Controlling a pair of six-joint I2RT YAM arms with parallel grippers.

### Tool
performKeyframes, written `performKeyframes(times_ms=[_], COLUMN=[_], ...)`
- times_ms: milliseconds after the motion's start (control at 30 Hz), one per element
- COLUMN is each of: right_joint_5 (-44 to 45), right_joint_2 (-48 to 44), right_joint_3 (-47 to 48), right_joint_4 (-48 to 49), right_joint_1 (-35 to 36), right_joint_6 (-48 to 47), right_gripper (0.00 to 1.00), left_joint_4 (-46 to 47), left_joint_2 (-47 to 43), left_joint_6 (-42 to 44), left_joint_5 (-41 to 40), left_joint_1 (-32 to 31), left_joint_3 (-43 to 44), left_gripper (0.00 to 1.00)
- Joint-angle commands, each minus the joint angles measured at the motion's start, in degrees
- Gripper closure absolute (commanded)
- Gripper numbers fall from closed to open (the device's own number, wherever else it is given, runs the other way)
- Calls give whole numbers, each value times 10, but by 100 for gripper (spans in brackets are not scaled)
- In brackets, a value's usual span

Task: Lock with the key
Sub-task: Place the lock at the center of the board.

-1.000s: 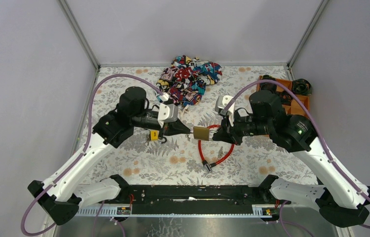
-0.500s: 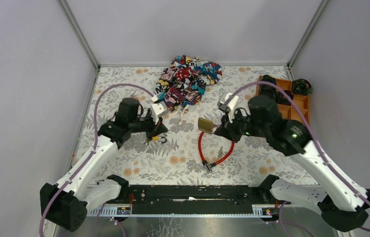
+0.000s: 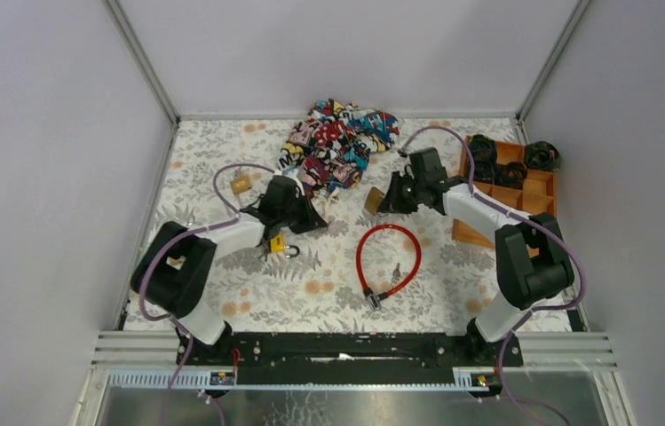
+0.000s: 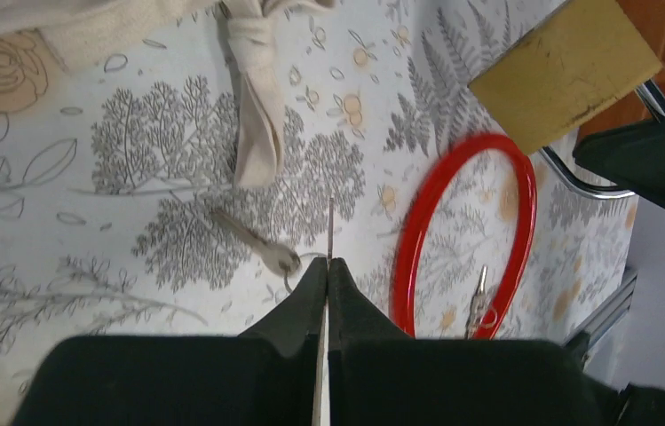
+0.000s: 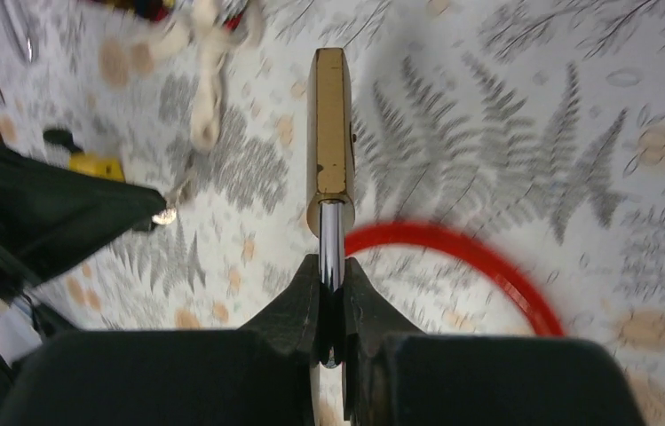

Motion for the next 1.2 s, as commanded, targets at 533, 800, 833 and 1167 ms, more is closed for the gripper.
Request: performKeyframes(times_ms=[533,800,833,1167], right_joint_5=[35,160,167,204], right_joint_2=[108,43,40,45], right_joint_3=[78,102,106,150], right_joint_4=[-24,-100,-108,-173], right_joint_1=[-88,-86,-84,-48], right_joint_6=[-1,-30,-33,-60], right_gripper=[43,0,0,0], left_joint_4=[-64,-317,-342,-408], left_joint_2=[13,49,74,285], left_joint_6=[47,166,163,157], left_joint_5=[-85,-317,-320,-351], left_joint_1=[-5,157,180,275], left_joint_3=[120,290,318,508], left_gripper=[15,2,2,2])
